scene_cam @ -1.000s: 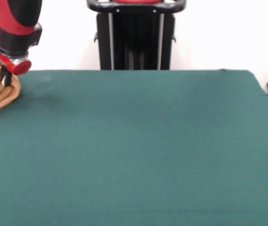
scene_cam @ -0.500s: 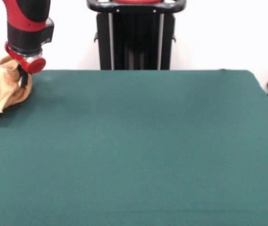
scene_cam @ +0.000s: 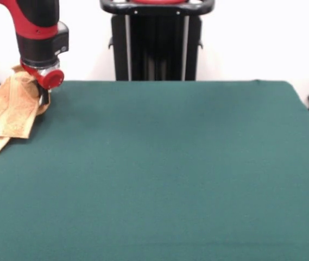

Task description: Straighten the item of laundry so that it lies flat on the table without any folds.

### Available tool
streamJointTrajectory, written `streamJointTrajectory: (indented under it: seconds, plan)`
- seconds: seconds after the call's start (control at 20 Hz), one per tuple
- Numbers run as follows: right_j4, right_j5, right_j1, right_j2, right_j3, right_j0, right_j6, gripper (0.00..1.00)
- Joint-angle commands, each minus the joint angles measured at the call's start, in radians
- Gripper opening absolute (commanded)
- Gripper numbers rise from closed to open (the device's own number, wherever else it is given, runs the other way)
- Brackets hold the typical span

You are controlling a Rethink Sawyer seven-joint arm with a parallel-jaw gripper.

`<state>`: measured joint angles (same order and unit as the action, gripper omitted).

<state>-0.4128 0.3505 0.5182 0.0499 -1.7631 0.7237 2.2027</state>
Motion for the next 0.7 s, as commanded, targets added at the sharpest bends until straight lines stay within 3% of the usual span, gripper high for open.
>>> streamJointTrajectory:
  seconds: [0.05, 0.7]
  plan:
    - [0.009, -0.006, -0.082, -0.284, -0.162, 0.048, -0.080, 0.00]
    - [0.033, -0.239, -0.169, -0.439, -0.236, 0.138, 0.077, 0.00]
